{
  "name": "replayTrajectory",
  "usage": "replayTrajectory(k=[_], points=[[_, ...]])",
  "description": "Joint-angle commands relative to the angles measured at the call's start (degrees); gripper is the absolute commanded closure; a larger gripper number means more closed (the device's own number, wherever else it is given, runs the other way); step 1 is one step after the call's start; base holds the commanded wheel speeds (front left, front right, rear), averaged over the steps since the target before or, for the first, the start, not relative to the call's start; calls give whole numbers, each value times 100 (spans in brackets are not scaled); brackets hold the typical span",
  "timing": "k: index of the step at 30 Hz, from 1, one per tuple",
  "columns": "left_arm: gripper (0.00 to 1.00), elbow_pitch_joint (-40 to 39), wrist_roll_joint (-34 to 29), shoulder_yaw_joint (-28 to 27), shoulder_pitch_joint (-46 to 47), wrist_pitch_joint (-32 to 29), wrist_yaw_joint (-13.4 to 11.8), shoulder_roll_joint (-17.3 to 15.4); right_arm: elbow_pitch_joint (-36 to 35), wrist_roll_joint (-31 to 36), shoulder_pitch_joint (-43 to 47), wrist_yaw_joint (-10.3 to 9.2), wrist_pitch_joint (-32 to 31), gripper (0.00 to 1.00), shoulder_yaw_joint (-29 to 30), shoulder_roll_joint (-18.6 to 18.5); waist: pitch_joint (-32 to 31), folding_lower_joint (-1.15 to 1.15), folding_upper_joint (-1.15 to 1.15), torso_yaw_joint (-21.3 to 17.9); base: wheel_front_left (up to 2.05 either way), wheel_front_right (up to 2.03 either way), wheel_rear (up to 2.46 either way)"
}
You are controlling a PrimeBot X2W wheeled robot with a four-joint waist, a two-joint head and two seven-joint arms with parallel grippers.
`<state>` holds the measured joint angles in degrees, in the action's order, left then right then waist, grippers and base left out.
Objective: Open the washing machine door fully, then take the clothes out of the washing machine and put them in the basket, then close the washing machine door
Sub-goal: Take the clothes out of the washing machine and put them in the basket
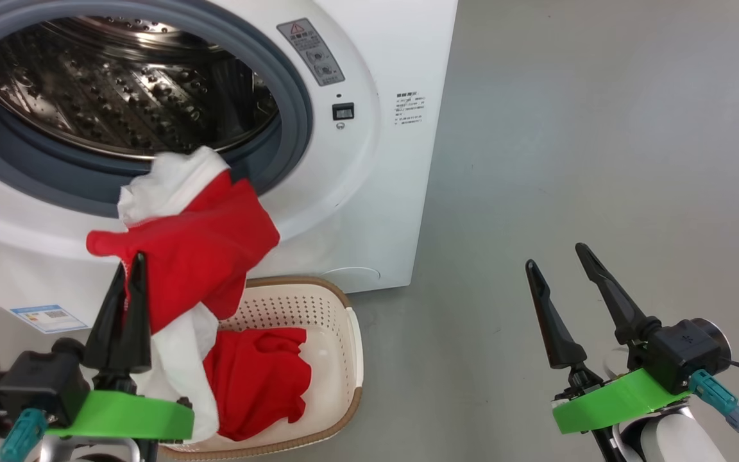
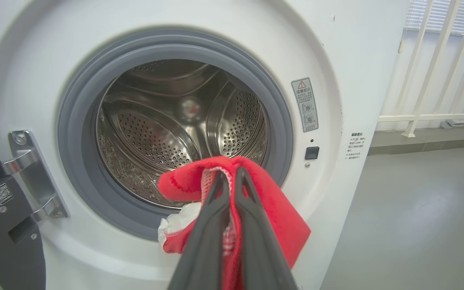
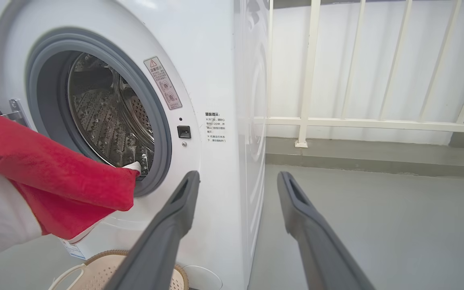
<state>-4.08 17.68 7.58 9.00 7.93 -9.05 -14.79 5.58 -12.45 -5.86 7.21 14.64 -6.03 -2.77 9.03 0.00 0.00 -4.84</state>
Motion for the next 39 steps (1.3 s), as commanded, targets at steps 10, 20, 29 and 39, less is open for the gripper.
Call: replayTrajectory(k=[10,20,29,39], points=[[100,84,123,-190,-12,-11,-39,-65,-116,-35,-71,28,36,0,-161,-10,117,0,0,-46,0,0,0],[100,1708,398,-1,617,324,319,213,-110,-34,-212,28,36,0,-191,-10,475,0,0,-144,0,0,0],[100,3677,538,55,1679,613,713,437,-77,3,-408,28,36,0,-183,-10,1050,0,0,-233,0,0,0],[100,5447,584,44,2665,690,1043,485,-142,-28,-662,28,36,0,-222,-10,1726,0,0,-383,0,0,0]])
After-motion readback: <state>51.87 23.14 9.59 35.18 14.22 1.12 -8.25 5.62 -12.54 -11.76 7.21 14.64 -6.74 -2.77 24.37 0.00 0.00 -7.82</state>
